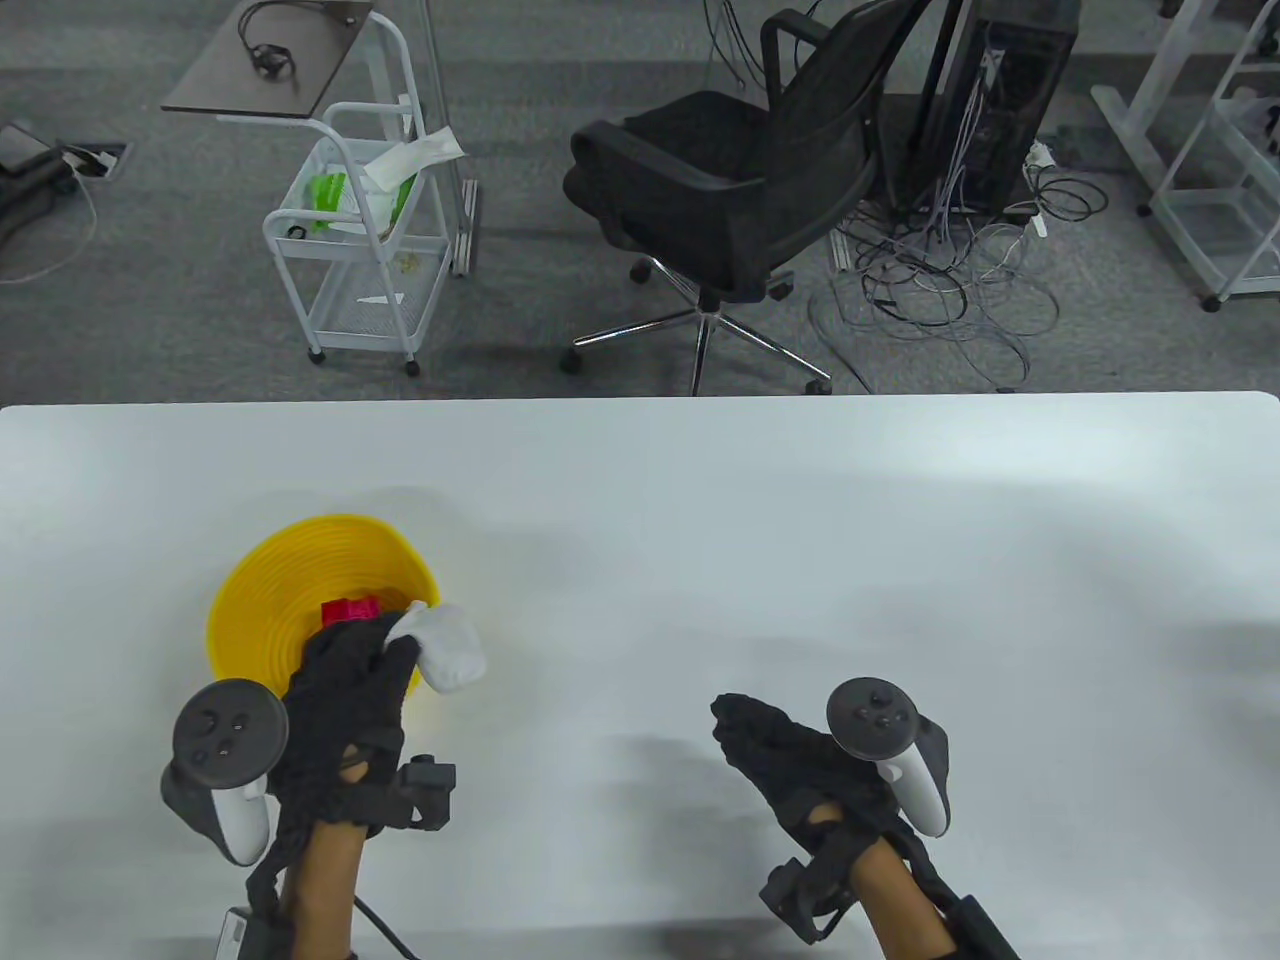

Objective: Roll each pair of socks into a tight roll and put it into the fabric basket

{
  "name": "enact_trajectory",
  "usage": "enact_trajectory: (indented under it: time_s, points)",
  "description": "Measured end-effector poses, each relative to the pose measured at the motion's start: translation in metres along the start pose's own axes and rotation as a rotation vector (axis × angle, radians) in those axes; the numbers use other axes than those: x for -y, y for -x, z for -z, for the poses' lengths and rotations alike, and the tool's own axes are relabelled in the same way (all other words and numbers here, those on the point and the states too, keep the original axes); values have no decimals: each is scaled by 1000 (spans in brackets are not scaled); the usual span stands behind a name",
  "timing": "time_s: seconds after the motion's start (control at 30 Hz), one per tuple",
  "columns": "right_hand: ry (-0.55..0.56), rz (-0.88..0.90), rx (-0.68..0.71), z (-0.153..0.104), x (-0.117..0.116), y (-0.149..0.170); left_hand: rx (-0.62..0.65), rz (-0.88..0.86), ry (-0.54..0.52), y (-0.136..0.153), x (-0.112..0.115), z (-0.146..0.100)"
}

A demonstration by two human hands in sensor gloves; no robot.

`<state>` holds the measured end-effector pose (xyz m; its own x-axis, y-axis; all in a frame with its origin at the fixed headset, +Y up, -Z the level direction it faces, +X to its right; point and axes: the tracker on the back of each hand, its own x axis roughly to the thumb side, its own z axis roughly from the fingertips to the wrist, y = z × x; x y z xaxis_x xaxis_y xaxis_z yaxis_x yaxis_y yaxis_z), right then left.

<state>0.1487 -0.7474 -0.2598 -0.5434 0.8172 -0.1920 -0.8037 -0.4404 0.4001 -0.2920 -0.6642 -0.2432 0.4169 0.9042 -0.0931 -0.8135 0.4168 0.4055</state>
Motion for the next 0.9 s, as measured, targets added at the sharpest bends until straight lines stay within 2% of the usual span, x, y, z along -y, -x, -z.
enact_trajectory:
  time_s: [0.2, 0.37, 0.5, 0.67, 0.77, 0.9]
  points:
    - [-1, -9, 1, 0, -1, 0, -110, -16, -88, 17, -22, 12]
    - [0, -13, 9, -1, -2, -1, -160, 1, -82, 26, -30, 19]
    - [-8, -36, 14, -1, -5, -2, -208, 46, -139, 34, -32, 23]
    - [-14, -61, 15, 0, -7, -3, -233, 162, -154, 36, -29, 25]
    - [-17, -68, 14, 0, -8, -4, -199, 265, -187, 34, -23, 25]
    - [-23, -74, 16, 0, -9, -4, -195, 306, -142, 34, -16, 27]
